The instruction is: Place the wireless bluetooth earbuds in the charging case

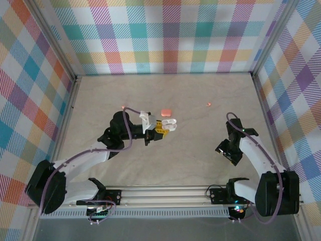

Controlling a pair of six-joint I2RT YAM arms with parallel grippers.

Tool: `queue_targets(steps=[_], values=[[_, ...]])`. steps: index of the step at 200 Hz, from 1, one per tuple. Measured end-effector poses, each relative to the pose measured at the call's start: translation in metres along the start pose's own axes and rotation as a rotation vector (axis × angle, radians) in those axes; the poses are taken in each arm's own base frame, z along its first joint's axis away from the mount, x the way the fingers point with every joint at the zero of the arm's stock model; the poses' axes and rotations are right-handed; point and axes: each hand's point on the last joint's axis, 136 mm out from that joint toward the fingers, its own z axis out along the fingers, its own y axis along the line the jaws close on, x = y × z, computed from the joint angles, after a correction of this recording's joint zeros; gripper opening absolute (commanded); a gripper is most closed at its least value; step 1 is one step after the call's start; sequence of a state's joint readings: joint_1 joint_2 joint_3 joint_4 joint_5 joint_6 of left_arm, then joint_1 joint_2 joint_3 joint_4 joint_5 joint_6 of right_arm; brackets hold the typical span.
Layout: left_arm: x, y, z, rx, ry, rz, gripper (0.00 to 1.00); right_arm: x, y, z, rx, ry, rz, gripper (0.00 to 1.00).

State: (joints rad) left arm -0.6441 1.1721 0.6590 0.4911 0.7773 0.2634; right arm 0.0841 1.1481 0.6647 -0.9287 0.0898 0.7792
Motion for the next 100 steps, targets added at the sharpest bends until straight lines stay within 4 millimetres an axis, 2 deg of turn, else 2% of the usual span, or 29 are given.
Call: queue_targets(steps=[19,36,100], values=[[-0.014,-0.012,-0.006,0.01,-0.02,0.099,0.11,-0.001,0.001,0.002,-0.009,-0.008,0.014,0.64],[-0.02,-0.015,-0.009,-0.003,-0.027,0.164,0.11,-0.003,0.003,0.002,-0.023,-0.02,0.022,0.61],[-0.002,-0.01,-0.009,-0.05,0.056,0.246,0.09,-0.003,0.006,0.015,-0.039,-0.02,0.013,0.56]])
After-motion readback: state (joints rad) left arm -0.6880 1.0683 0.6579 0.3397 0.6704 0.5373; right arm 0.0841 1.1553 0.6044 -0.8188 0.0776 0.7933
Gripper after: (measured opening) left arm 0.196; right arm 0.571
